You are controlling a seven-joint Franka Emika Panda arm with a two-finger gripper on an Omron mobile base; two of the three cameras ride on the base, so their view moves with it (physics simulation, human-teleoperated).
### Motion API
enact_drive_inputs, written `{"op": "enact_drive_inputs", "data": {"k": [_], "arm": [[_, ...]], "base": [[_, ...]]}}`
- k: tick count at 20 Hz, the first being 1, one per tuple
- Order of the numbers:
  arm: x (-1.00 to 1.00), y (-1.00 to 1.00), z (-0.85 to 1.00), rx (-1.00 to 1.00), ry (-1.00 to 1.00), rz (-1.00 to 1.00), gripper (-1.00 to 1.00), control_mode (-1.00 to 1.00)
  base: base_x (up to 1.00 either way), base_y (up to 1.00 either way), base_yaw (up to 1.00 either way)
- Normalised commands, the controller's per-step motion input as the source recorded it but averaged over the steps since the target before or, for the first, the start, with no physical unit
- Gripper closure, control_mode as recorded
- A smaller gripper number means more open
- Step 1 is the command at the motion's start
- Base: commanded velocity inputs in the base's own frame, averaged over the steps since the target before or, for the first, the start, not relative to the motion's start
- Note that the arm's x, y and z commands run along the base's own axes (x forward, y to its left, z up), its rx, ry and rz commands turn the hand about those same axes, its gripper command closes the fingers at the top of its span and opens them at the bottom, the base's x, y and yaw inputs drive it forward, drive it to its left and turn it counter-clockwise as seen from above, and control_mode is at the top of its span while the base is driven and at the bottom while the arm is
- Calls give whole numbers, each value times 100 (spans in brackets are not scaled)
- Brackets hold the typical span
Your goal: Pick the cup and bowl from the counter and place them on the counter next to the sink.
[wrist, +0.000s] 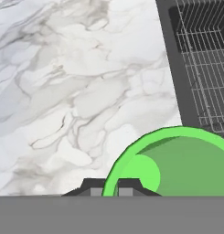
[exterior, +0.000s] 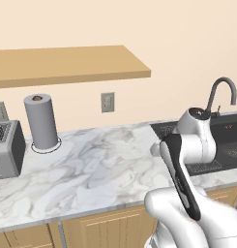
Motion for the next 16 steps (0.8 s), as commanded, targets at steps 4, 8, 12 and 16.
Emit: {"op": "enact_drive_inputs", "data": {"k": [4, 8, 12, 16], "arm": [[0, -21, 3, 0, 31, -3, 100, -100], [6, -9, -7, 0, 21, -5, 100, -100], [23, -3, -54, 0, -1, -1, 100, -100], [22, 0, -48, 0, -1, 0, 100, -100]], "base": [[0, 0, 0], [0, 0, 0], [0, 0, 0], [0, 0, 0]]}}
